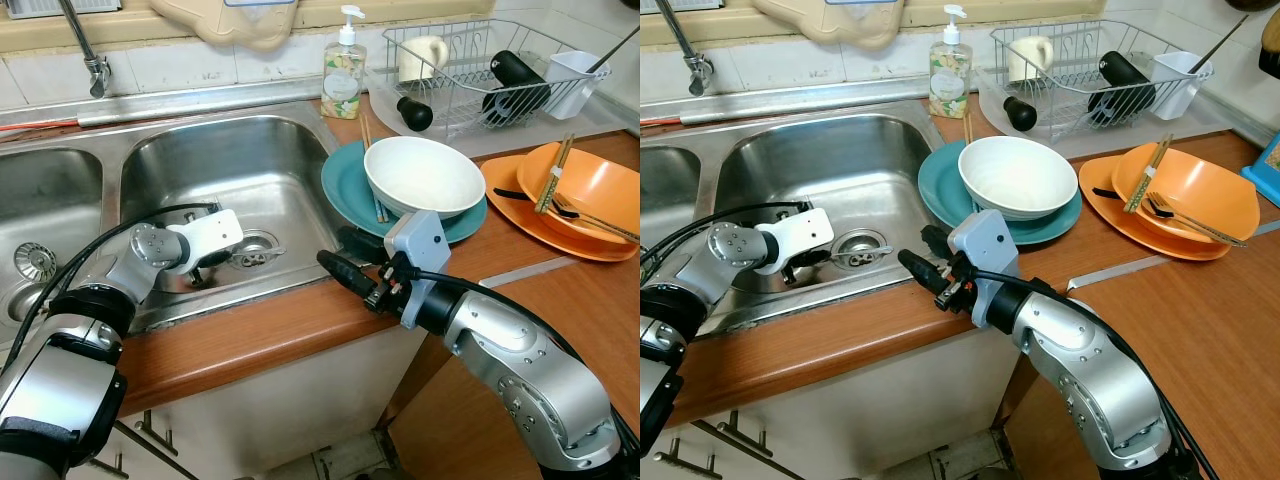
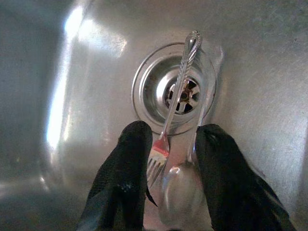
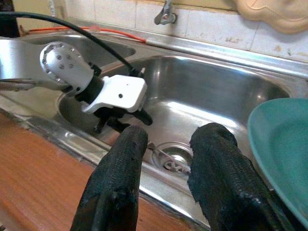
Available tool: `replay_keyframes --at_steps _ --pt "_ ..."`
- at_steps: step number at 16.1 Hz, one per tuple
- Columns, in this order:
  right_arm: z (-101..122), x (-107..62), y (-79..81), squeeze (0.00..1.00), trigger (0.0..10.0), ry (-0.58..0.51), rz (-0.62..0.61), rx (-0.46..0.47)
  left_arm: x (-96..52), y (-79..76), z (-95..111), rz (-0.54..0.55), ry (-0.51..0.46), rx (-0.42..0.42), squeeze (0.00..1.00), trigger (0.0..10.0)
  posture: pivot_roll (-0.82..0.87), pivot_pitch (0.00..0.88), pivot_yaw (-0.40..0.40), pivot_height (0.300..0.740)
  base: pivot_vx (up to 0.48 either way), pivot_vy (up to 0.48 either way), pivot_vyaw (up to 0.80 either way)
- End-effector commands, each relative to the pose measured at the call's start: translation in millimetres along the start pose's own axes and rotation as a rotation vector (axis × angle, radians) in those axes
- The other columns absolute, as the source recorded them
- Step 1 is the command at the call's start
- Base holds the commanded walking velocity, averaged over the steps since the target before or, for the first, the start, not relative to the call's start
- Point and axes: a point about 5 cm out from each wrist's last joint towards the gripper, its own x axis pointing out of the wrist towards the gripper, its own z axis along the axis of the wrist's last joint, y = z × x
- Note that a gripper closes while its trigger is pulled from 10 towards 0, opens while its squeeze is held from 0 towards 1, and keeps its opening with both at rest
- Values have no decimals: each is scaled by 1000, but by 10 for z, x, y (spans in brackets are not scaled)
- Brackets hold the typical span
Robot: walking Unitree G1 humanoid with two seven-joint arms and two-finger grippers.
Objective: Kitchen organization
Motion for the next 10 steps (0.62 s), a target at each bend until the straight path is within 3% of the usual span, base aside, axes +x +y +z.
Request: replay_keyframes --at_steps 1,2,3,4,5,6,7,8,10 --pt "23 -11 -48 0 10000 -2 -34 -9 -13 51 55 7 -27 -4 1000 10000 -157 0 24 740 0 0 0" --pt "28 -10 -76 0 10000 -4 -46 5 -19 51 42 12 -27 -6 1000 10000 -154 0 18 740 0 0 0" --pt "39 -7 -106 624 10000 -8 -61 9 -26 54 38 21 -34 -11 1000 10000 -153 0 16 740 0 0 0" --pt "53 -3 -142 973 10000 -17 -82 9 -33 67 44 41 -45 -9 1000 10000 -152 0 14 740 0 0 0" --pt "71 -1 -201 1000 10000 -24 -126 11 -44 88 57 67 -62 -8 1000 10000 -153 0 14 740 0 0 0" --pt "110 -3 -327 1000 10000 -29 -213 4 -67 135 117 112 -135 -70 890 10000 -153 0 15 740 0 0 0" --pt "132 -19 -552 1000 10000 -24 -369 13 -100 163 169 144 -205 -99 0 10000 -157 0 15 740 0 0 0" --pt "137 -31 -629 1000 10000 -24 -415 24 -114 170 184 155 -228 -105 0 10000 -157 0 15 740 0 0 0" --pt "183 -106 -973 1000 10000 4 -586 47 -231 193 299 199 -380 -148 0 10000 -155 0 12 740 0 0 0"
